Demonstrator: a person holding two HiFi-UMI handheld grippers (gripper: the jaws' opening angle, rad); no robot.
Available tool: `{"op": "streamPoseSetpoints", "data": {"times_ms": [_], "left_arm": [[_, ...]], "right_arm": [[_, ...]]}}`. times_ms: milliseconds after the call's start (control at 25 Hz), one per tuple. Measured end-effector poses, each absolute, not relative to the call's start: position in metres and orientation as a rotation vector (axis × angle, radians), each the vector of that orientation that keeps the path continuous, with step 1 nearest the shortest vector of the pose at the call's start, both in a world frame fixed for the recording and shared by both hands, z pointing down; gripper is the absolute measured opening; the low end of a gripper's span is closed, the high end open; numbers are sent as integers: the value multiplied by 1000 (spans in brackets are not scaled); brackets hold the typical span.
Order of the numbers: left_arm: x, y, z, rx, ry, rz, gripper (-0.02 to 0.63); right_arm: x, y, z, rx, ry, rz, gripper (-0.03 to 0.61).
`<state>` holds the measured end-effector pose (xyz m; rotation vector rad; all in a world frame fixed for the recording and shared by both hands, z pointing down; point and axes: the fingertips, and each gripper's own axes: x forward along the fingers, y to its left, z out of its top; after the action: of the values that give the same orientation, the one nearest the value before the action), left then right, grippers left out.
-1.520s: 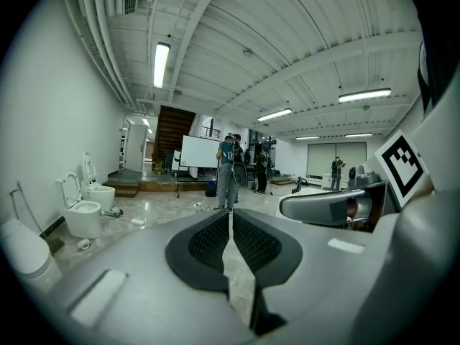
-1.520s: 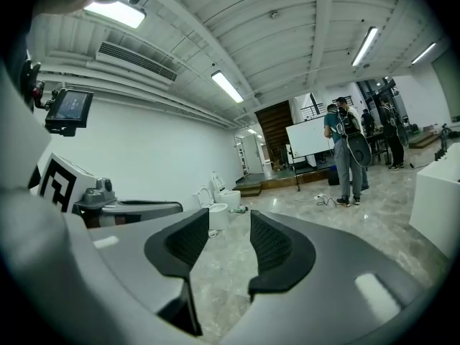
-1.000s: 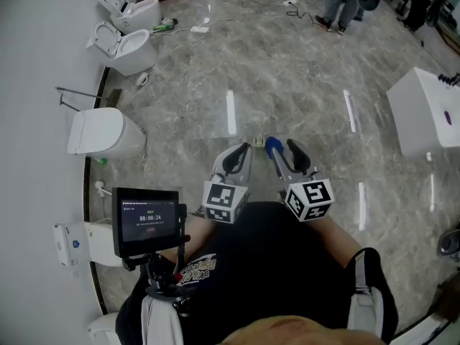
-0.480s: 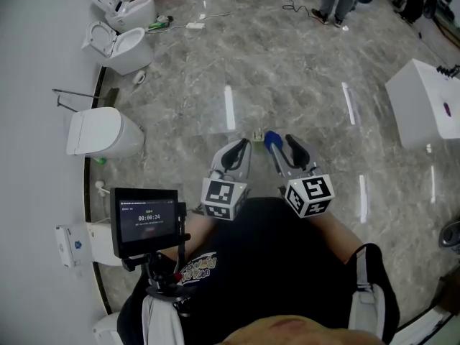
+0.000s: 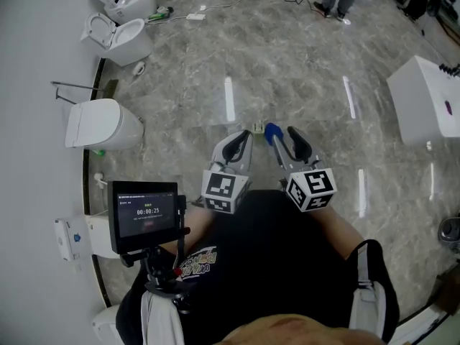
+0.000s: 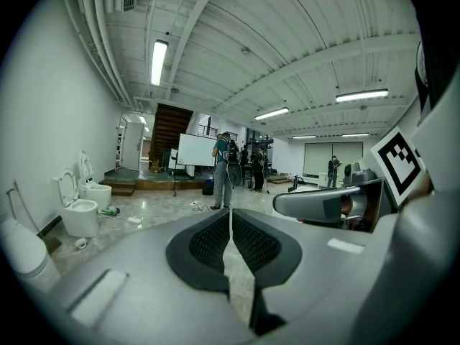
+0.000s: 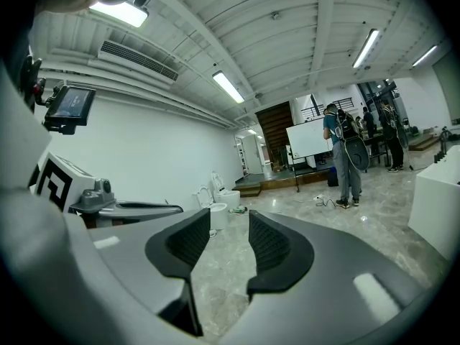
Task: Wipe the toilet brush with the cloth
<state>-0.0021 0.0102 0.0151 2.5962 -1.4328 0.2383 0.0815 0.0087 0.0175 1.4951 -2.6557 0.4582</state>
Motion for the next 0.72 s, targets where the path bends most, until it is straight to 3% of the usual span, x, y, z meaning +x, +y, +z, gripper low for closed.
{"op": "streamPoseSetpoints", "data": {"times_ms": [720], "left_arm": [[-1,10,16,2595,-1430,241,11]], "right_arm": [[82,8,20,1489,-2654,473,160]]}}
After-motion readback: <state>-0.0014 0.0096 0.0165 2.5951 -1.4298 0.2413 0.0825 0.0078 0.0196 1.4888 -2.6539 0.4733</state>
